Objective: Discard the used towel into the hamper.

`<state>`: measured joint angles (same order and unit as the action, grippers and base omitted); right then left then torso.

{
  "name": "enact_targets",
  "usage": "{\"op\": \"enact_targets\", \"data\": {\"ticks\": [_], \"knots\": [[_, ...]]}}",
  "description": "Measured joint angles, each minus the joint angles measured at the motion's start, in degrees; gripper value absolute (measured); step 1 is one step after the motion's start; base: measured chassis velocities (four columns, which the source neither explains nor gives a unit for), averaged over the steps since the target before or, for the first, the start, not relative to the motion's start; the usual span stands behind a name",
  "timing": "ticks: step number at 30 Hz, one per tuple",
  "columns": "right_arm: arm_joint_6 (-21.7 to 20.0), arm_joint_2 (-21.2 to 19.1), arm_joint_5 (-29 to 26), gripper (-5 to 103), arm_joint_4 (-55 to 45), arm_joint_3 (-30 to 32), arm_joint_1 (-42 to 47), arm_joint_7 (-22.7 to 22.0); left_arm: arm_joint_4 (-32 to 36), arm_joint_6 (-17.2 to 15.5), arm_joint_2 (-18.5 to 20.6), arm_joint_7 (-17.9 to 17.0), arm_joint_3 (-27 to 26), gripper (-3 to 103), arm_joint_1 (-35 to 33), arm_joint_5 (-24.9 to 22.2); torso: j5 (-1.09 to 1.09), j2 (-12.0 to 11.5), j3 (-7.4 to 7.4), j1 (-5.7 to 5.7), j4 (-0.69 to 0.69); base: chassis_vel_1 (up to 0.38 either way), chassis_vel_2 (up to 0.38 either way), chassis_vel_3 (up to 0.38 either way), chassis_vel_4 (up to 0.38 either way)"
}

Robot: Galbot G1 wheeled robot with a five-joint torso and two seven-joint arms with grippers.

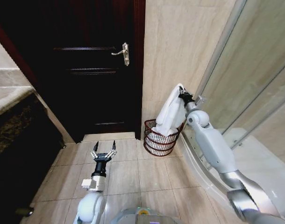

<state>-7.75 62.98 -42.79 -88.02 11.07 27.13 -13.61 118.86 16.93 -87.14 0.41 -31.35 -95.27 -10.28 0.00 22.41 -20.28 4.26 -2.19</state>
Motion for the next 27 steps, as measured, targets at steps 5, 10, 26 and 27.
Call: {"op": "enact_targets", "data": {"ticks": [5, 10, 26, 27], "knots": [[0.0, 0.0, 0.3, 4, -1.2, 0.6, 1.3, 0.0, -0.3, 0.1, -0.3, 0.0, 0.2, 100, -0.1, 0.5, 0.0, -1.3, 0.82, -0.46, 0.0, 0.0, 0.0, 0.0, 0.0], [-0.6, -0.3, 1.2, 4, -3.8, 1.6, 3.4, 0.1, -0.7, 0.8, -0.6, 0.2, 0.3, 100, 0.0, 0.7, 0.0, -2.3, 1.44, -0.83, 0.0, 0.0, 0.0, 0.0, 0.0], [-0.1, 0.4, 3.9, 4, -14.4, 8.3, 19.2, 0.7, -0.3, 0.9, -1.1, 0.5, 0.7, 100, -0.5, 1.3, 0.0, -2.5, 1.64, -0.88, 0.01, -0.01, 0.007, 0.007, -0.007], [0.1, 0.6, 4.2, 4, -15.2, 8.5, 20.3, 0.7, -0.1, 1.0, -1.2, 0.5, 0.8, 100, -0.7, 1.4, 0.01, -2.5, 1.62, -0.88, 0.0, -0.054, 0.048, 0.056, -0.056]]}}
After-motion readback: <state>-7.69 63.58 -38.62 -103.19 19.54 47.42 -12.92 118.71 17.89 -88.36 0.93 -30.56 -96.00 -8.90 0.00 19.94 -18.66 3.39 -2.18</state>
